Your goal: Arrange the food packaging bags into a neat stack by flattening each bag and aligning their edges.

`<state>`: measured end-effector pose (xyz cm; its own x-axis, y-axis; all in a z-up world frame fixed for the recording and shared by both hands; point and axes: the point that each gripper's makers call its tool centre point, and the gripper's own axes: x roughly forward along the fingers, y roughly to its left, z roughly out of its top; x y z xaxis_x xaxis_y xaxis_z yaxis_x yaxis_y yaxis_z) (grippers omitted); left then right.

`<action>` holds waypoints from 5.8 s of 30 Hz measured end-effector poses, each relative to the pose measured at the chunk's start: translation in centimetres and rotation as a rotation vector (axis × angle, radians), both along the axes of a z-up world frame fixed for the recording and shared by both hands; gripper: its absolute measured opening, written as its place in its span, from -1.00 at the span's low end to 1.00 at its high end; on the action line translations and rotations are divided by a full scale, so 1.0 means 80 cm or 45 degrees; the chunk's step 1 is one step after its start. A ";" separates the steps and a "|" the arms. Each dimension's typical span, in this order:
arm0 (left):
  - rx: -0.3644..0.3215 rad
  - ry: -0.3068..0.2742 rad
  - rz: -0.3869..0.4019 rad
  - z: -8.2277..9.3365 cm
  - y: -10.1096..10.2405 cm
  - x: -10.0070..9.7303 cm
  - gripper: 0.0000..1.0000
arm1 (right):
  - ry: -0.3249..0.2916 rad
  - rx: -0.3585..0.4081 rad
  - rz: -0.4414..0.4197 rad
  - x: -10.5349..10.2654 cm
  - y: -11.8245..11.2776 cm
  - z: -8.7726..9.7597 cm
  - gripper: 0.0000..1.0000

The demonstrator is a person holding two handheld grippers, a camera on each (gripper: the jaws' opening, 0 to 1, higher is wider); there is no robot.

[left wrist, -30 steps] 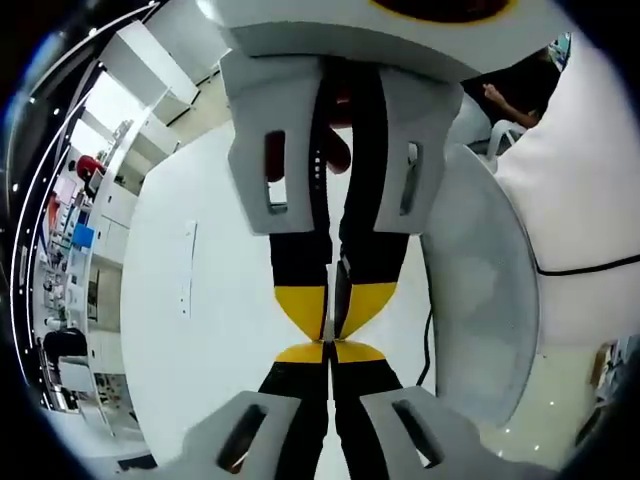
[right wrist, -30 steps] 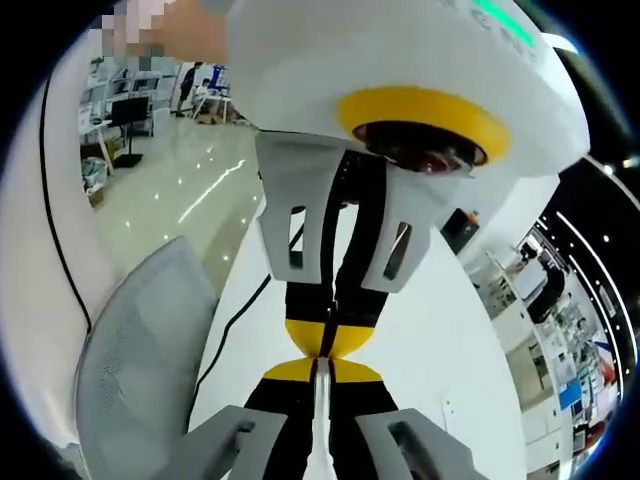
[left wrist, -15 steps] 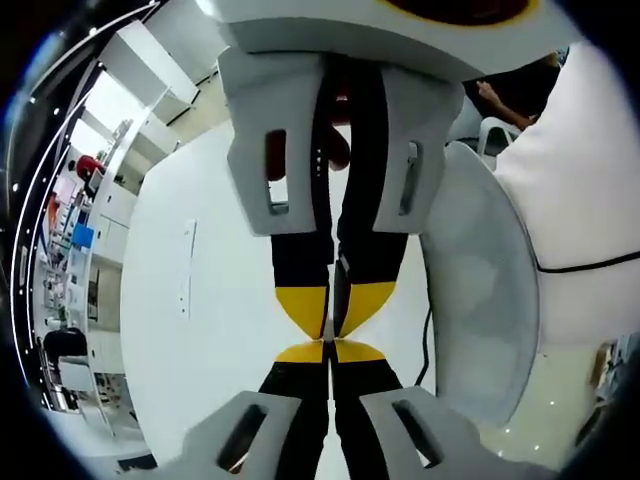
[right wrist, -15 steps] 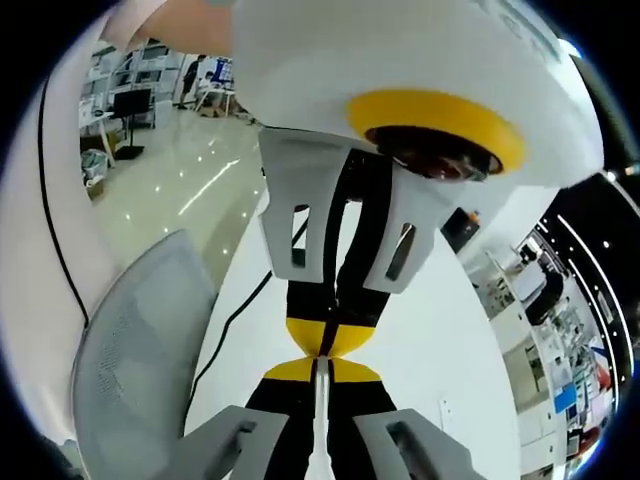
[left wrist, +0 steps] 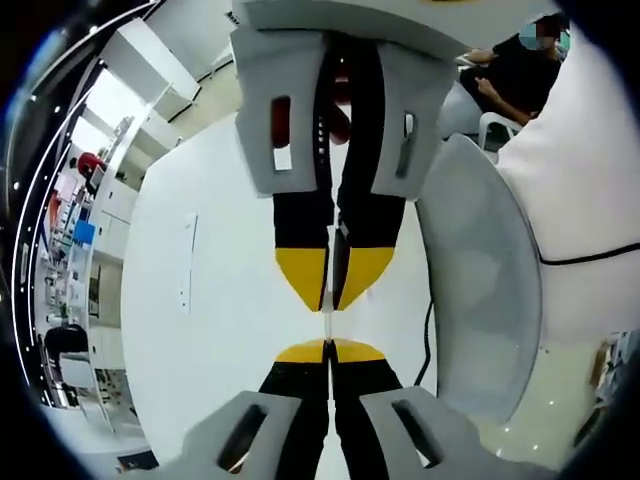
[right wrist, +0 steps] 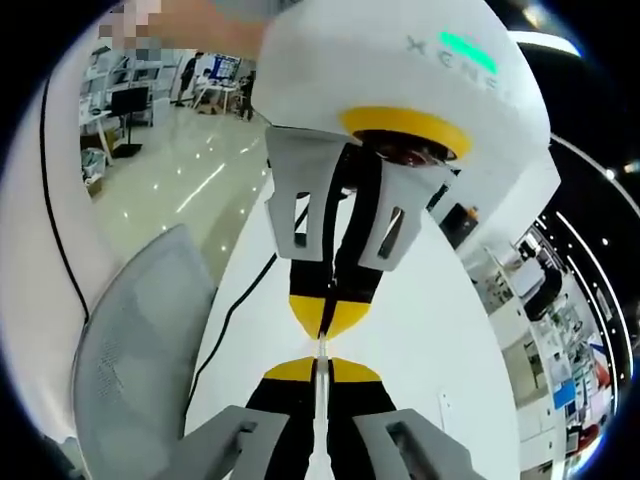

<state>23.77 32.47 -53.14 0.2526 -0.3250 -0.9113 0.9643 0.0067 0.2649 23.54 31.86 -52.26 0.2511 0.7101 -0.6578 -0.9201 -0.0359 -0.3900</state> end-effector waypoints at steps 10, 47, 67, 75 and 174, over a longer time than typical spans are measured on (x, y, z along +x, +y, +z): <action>0.000 -0.004 0.008 -0.001 0.004 0.001 -1.00 | 0.001 -0.006 -0.014 0.001 -0.007 -0.002 -1.00; 0.014 -0.028 -0.017 0.001 0.002 0.003 -1.00 | 0.018 -0.019 -0.079 0.001 -0.035 -0.005 -1.00; 0.027 -0.040 0.009 -0.001 0.009 0.006 -1.00 | 0.023 -0.064 -0.088 -0.005 -0.037 -0.015 -1.00; 0.023 -0.040 -0.006 -0.002 0.008 0.006 -1.00 | 0.053 -0.024 -0.087 -0.003 -0.032 -0.014 -1.00; -0.035 -0.049 0.027 -0.009 0.013 0.009 -1.00 | 0.063 -0.115 -0.151 0.003 -0.062 -0.024 -1.00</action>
